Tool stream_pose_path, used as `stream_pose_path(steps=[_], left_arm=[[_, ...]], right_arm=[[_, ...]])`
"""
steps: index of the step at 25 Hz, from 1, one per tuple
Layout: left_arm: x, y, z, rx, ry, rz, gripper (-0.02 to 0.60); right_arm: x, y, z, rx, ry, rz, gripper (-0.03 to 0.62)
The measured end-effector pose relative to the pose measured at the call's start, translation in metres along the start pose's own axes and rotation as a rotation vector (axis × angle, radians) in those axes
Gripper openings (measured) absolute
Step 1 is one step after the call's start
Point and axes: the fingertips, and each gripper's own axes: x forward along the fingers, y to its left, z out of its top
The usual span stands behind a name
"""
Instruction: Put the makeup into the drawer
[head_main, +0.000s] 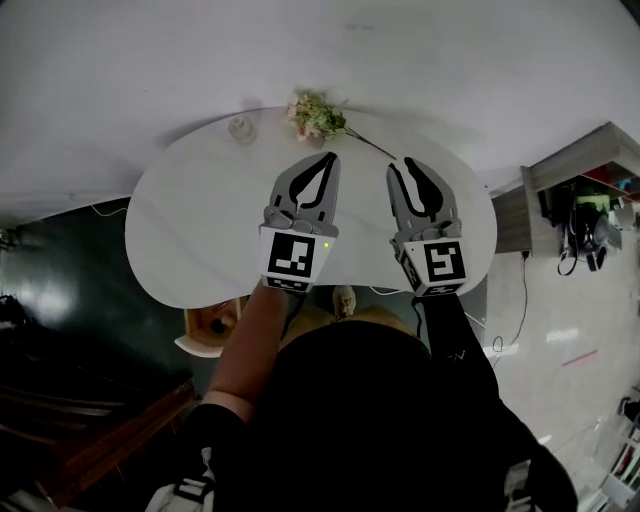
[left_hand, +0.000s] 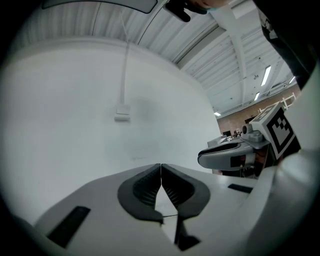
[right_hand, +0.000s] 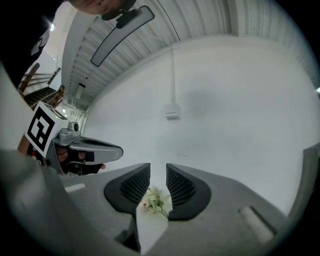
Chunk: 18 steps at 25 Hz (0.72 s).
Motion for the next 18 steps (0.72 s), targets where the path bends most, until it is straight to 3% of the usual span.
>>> stream_pose_path(steps=[6, 13, 18], left_arm=[[0.019, -0.014, -0.001, 0.007, 0.006, -0.034, 0.009], [0.020, -0.017, -0.007, 0.027, 0.047, -0.040, 0.009], [0.018, -0.016, -0.008, 0.054, 0.065, -0.033, 0.009]], right_arm=[[-0.001, -0.032, -0.025, 0.011, 0.065, -0.056, 0.095], [-0.004, -0.054, -0.159, 0.114, 0.390, -0.109, 0.095], [-0.019, -0.062, -0.242, 0.118, 0.601, -0.127, 0.095]])
